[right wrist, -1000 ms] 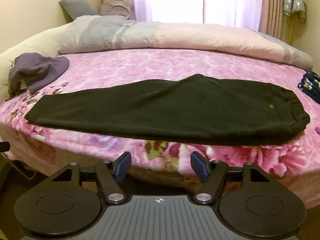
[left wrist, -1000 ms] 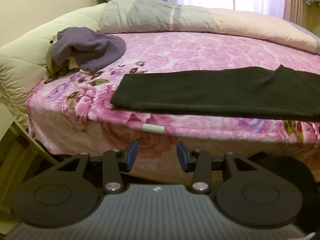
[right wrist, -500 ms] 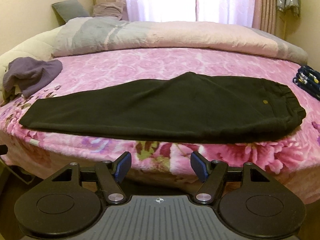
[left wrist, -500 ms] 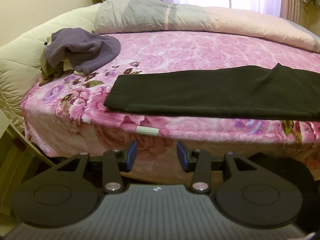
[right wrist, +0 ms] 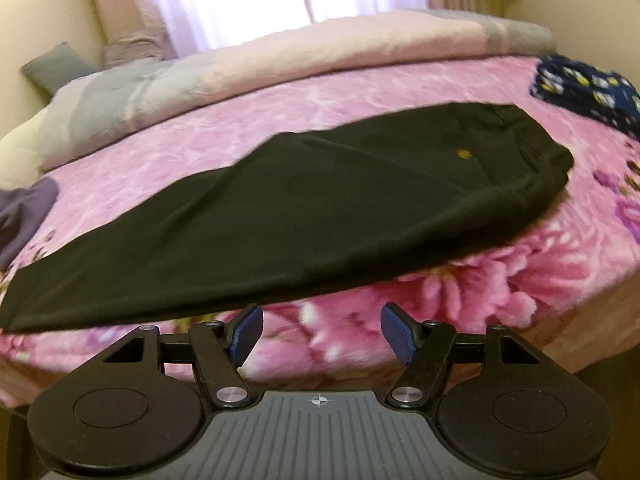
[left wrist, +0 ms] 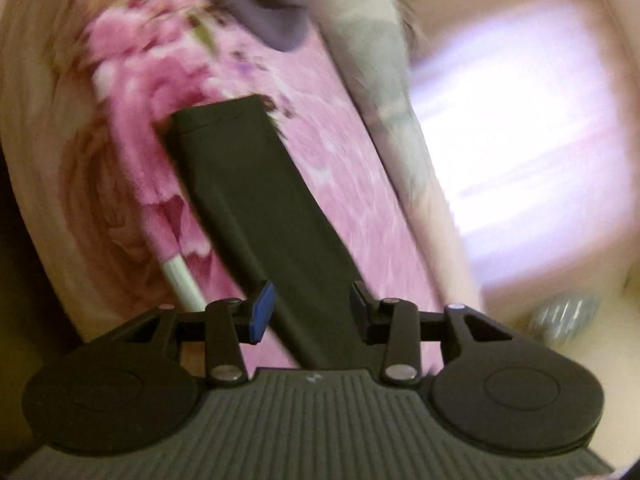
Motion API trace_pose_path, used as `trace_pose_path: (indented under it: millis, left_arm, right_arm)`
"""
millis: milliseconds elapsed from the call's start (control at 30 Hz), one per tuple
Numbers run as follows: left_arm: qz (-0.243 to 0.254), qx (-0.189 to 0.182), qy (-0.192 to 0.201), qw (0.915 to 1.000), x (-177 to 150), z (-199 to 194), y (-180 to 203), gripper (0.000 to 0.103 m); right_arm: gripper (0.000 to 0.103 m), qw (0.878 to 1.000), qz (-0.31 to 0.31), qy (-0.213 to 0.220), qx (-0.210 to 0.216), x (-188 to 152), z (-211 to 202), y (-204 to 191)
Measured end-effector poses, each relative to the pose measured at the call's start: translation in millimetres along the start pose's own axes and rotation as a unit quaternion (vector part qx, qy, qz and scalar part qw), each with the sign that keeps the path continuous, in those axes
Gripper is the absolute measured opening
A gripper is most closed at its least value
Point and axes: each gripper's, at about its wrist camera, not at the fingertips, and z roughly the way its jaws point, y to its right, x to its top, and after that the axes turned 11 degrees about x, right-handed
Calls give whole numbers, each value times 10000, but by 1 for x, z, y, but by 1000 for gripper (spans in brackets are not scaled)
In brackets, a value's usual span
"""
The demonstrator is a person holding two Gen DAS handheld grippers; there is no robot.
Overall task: Fold clothes
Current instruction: 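Grasp the trouser leg ends with the left tool and lift them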
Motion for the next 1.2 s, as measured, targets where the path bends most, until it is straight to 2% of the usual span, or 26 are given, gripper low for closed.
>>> trace_pose_path:
  millis: [100, 167, 300, 467, 633, 867, 933, 967, 1033, 1100, 1200]
  left_arm:
    - [-736, -82, 25, 9973, 11, 24, -16, 30]
    - [-891, 93, 39, 9960, 15, 35, -21, 29]
    - [-833, 415, 67, 9956, 16, 45, -21, 21]
    - [-797, 635, 56, 9948, 15, 36, -25, 26]
    - [-1158, 557, 135, 9916, 19, 47, -34, 26]
    - [-947, 589, 459, 9927, 15, 63, -26, 24]
    - [-992, 601, 515, 9919, 13, 65, -24, 18]
    - [-957, 648, 524, 9919, 13, 66, -22, 10]
    - [-573, 811, 600, 9932, 15, 63, -11, 7]
    - [78, 944, 807, 9922, 13, 55, 11, 7]
    - [1047, 841, 1109, 9847, 4, 42, 57, 6]
  right_arm:
    - [69, 9998, 78, -83, -144, 5, 9, 8]
    - [69, 9997, 89, -139, -204, 6, 14, 12]
    - [69, 9992, 116, -265, -282, 10, 26, 17]
    - [69, 9990, 108, -334, -287, 17, 36, 23]
    - [69, 9991, 80, -312, -261, 27, 46, 24]
    - [69, 9992, 160, -257, -273, 32, 49, 32]
    - [69, 9988, 253, -272, -321, 31, 50, 38]
    - [69, 9986, 292, -281, -336, 31, 51, 40]
    - [69, 9985, 334, -274, -345, 31, 50, 45]
    - [69, 9985, 342, -234, -352, 33, 48, 48]
    - [69, 9984, 382, -106, -391, 36, 42, 56]
